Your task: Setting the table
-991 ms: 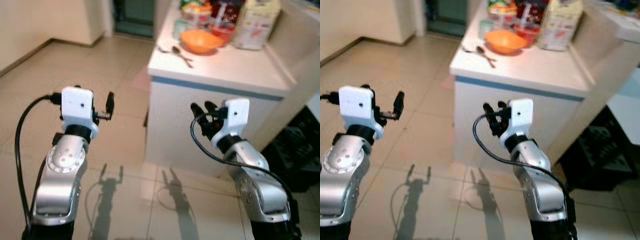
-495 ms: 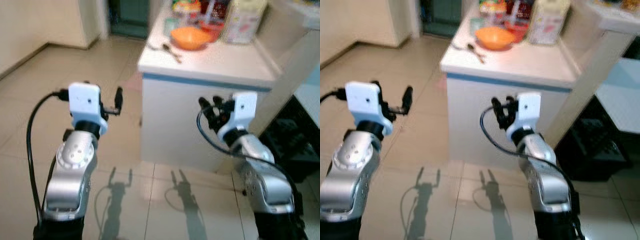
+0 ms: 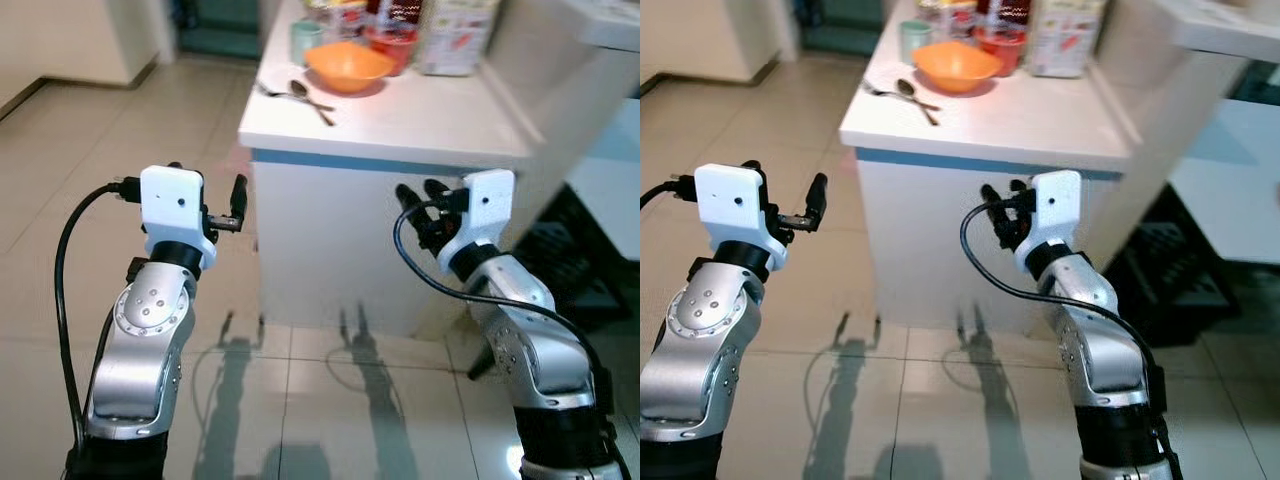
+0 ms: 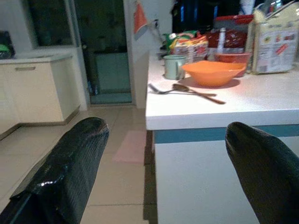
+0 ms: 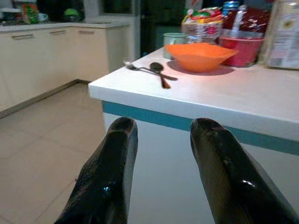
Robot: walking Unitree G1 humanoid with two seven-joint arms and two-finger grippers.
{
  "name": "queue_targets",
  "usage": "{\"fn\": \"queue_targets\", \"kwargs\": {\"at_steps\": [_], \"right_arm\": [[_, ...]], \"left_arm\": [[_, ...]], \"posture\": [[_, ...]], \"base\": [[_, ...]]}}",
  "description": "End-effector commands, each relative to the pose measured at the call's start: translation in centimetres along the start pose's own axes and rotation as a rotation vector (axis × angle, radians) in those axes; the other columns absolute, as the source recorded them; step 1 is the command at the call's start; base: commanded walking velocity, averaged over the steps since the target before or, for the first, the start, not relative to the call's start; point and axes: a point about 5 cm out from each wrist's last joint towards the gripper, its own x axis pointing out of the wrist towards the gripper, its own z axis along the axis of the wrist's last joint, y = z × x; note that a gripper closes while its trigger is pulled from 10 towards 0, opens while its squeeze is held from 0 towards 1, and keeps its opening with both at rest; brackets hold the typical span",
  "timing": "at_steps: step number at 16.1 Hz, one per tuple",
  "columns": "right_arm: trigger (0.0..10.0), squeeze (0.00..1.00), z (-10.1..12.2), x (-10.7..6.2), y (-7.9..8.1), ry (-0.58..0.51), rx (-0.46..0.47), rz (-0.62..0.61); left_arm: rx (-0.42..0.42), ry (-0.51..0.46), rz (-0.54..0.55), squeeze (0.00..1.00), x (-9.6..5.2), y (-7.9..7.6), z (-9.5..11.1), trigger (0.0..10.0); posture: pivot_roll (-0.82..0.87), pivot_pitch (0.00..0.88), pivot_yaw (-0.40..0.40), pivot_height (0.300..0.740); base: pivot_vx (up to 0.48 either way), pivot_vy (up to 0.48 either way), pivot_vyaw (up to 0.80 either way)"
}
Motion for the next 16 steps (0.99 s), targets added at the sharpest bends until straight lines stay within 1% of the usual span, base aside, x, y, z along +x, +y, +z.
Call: {"fn": "queue_targets", "kwargs": {"at_steps": [1, 2, 5, 7, 8, 10, 11, 13, 16], "right_arm": [[10.0, 0.0, -0.21, -0.07, -0.46, 0.011, -0.006, -0.007], [10.0, 0.0, -0.24, 0.07, -0.34, 0.01, -0.006, -0.004], [10.0, 0.0, -0.1, 0.19, -0.25, 0.008, -0.011, 0.006], [10.0, 0.0, -0.29, 0.08, -0.4, 0.015, -0.014, 0.002], [10.0, 0.0, -0.39, 0.02, -0.23, 0.017, -0.012, 0.01], [10.0, 0.0, -0.57, -0.02, 0.12, 0.023, -0.023, 0.027], [10.0, 0.0, -0.32, 0.09, 0.28, 0.012, -0.048, 0.036], [10.0, 0.0, -0.25, 0.12, 0.24, 0.009, -0.047, 0.03], [10.0, 0.0, -0.37, 0.07, 0.41, 0.007, -0.038, 0.03]], "left_arm": [[0.009, -0.004, -0.008, 0.0, -0.15, -0.19, 0.16, 10.0], [0.013, 0.003, -0.009, 0.0, -0.24, -0.09, -0.03, 10.0], [0.014, -0.005, -0.013, 0.0, 0.21, -0.15, 0.22, 10.0], [0.022, 0.001, -0.021, 0.0, 0.02, -0.25, 0.07, 10.0], [0.024, 0.001, -0.019, 0.0, 0.01, -0.16, 0.1, 10.0], [0.026, 0.002, -0.011, 0.0, -0.04, 0.03, 0.1, 10.0], [0.027, 0.002, -0.013, 0.0, 0.08, 0.1, 0.14, 10.0], [0.032, 0.0, -0.022, 0.0, 0.28, 0.03, 0.18, 10.0], [0.037, -0.001, -0.028, 0.0, 0.38, 0.0, 0.24, 10.0]], "posture": [[0.09, 0.0, -0.085, 0.74], [0.08, 0.0, -0.081, 0.74], [0.08, 0.0, -0.08, 0.74], [0.09, 0.0, -0.084, 0.74], [0.09, 0.0, -0.091, 0.74], [0.08, 0.0, -0.088, 0.74], [0.08, 0.0, -0.079, 0.74], [0.08, 0.0, -0.073, 0.74], [0.08, 0.0, -0.071, 0.74]], "base": [[0.334, 0.0, 0.0], [0.341, 0.0, 0.0], [0.34, 0.0, 0.0], [0.341, 0.0, 0.0], [0.341, 0.0, 0.0], [0.341, 0.0, 0.0], [0.337, 0.0, 0.0], [0.341, 0.0, 0.0], [0.345, 0.0, 0.72]]}}
